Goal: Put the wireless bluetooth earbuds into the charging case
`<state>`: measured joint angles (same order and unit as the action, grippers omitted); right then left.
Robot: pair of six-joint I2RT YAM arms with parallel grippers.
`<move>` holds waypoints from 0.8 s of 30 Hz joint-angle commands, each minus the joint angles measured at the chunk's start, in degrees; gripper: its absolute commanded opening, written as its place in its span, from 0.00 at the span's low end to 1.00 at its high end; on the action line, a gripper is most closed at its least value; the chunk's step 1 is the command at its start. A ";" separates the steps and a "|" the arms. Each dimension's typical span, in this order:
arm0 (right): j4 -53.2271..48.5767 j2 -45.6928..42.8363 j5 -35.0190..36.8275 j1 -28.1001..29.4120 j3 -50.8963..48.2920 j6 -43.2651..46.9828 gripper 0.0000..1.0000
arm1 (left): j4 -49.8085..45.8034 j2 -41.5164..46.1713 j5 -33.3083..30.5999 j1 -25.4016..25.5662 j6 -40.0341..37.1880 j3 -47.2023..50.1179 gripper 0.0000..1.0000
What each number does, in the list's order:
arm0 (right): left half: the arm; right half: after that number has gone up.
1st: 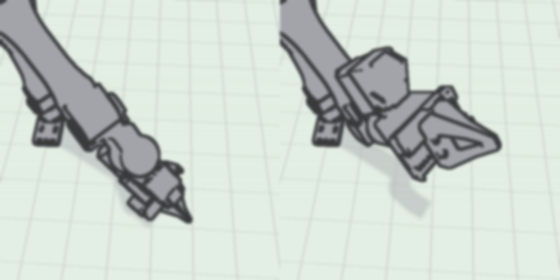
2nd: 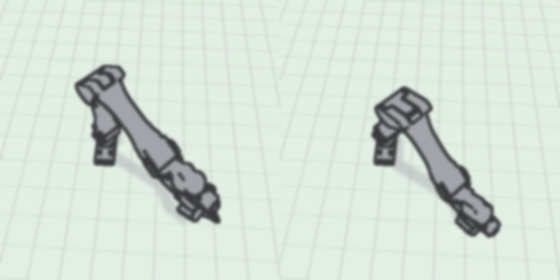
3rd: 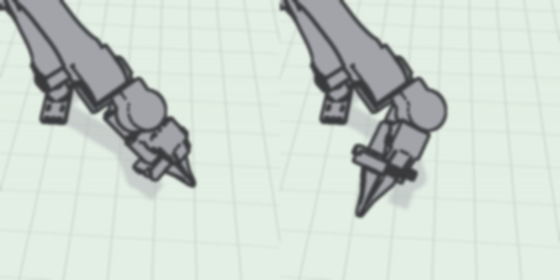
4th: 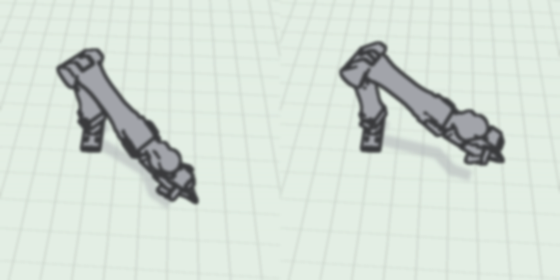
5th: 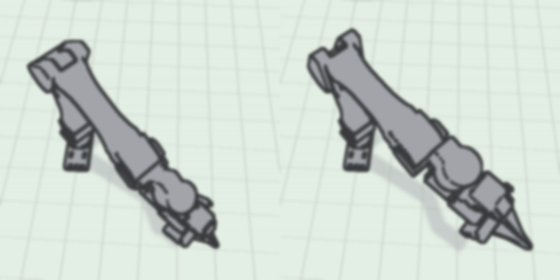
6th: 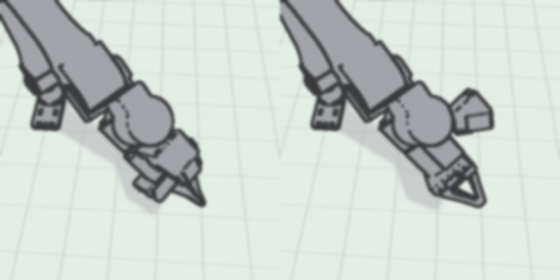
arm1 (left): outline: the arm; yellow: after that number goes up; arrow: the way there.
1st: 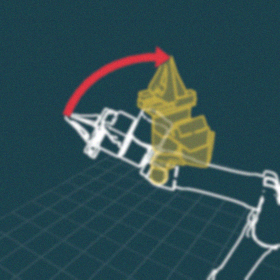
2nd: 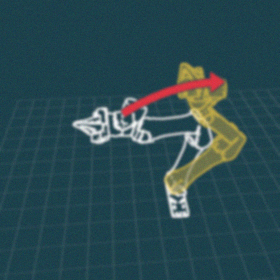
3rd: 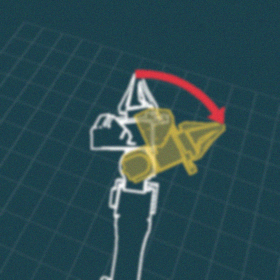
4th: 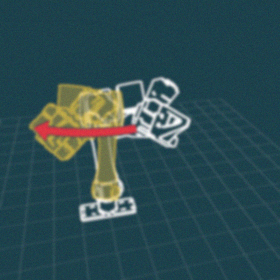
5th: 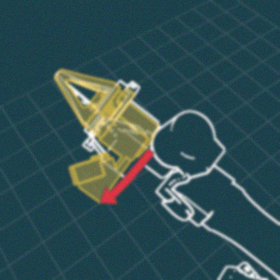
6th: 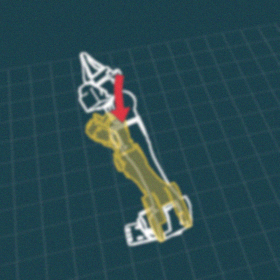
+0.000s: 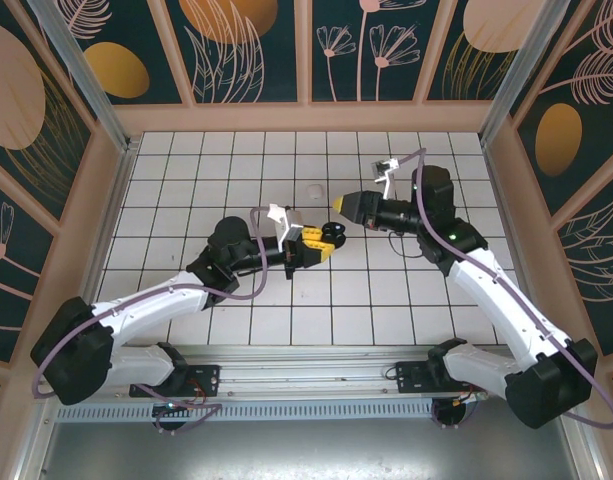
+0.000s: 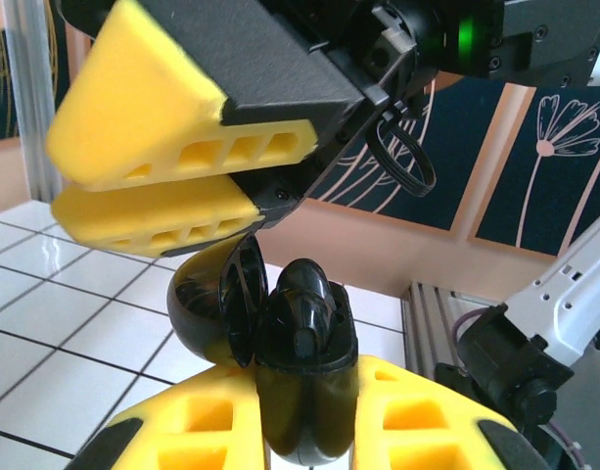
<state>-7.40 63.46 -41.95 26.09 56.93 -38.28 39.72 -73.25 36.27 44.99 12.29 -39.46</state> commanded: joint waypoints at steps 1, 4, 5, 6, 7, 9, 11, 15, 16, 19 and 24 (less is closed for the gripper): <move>2.38 0.75 -4.53 1.33 0.10 0.31 0.32 | 3.37 -0.70 2.07 -0.38 1.52 -1.76 0.00; 1.32 0.89 -4.80 1.84 -0.05 1.01 0.31 | 3.52 -1.21 1.17 -0.43 1.68 -2.02 0.00; 1.10 0.82 -4.89 1.90 -0.11 1.10 0.31 | 3.60 -1.34 1.03 -0.43 1.77 -2.03 0.00; 0.77 0.72 -4.89 1.91 -0.14 1.27 0.30 | 3.77 -1.35 0.87 -0.41 1.87 -2.06 0.00; 0.29 0.58 -4.74 1.93 -0.11 1.43 0.30 | 3.90 -1.44 0.73 -0.38 1.94 -2.11 0.00; -0.91 0.48 -5.01 1.89 0.10 1.96 0.30 | 3.83 -1.51 0.06 -0.43 2.03 -2.11 0.00; -1.81 0.31 -5.74 1.99 0.63 2.40 0.30 | 3.51 -1.41 -0.77 -0.48 1.92 -2.11 0.00; -2.75 -0.62 -7.41 2.12 1.66 2.84 0.29 | 3.34 -1.39 -1.99 -0.55 2.11 -1.71 0.00; -3.08 -0.97 -7.73 2.16 2.02 3.09 0.29 | 3.16 -1.53 -2.23 -0.60 2.16 -1.72 0.00; -3.64 -2.17 -9.66 2.23 3.04 3.65 0.29 | 3.17 -2.24 -2.63 -0.63 2.72 -1.29 0.00; -4.45 -6.69 -12.49 2.26 5.92 5.26 0.29 | 3.71 -3.89 -3.58 -1.23 4.74 0.36 0.00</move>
<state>-10.74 60.82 -49.98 27.99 58.98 -35.66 40.64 -76.23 34.35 44.45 14.96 -39.90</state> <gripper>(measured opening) 0.292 0.162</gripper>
